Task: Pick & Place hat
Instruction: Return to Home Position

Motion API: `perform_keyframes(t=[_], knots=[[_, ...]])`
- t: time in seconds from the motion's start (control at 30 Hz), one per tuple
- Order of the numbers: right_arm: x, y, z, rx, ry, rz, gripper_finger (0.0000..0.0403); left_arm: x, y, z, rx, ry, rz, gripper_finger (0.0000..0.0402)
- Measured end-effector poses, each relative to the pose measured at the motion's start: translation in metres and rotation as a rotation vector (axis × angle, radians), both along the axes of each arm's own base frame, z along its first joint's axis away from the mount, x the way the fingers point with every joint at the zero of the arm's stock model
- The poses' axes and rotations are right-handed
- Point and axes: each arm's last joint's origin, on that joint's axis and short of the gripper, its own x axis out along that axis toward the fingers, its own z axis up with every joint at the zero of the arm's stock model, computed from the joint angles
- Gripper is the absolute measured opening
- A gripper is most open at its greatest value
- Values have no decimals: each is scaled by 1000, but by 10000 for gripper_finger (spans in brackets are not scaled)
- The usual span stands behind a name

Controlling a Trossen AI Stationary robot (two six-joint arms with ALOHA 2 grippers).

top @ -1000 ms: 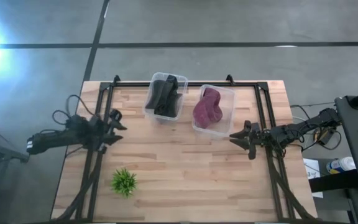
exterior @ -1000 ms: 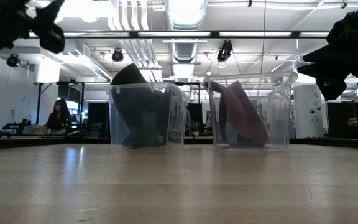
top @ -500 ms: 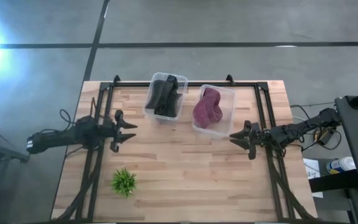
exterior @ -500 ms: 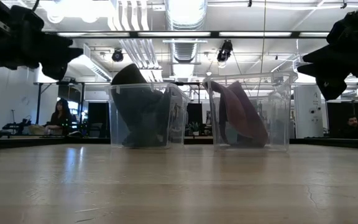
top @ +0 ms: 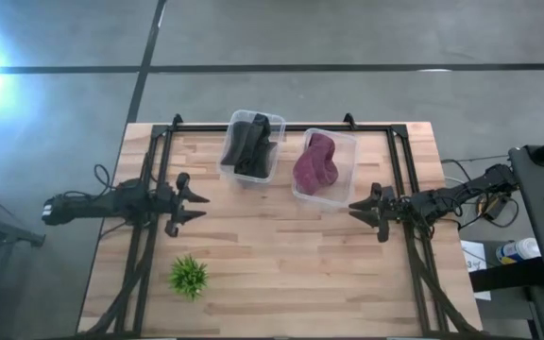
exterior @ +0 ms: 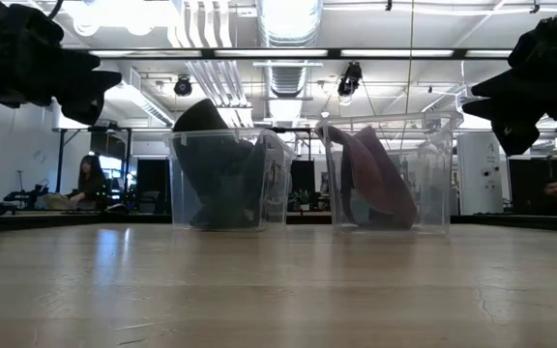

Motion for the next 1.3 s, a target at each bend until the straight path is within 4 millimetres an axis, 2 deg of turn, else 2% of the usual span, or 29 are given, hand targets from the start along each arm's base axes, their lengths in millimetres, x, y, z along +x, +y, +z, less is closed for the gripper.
perform_keyframes(t=[1.3], knots=[[0,-1,0,-26,-3,-5,123,0,0,2,-2,-8,-1,168]])
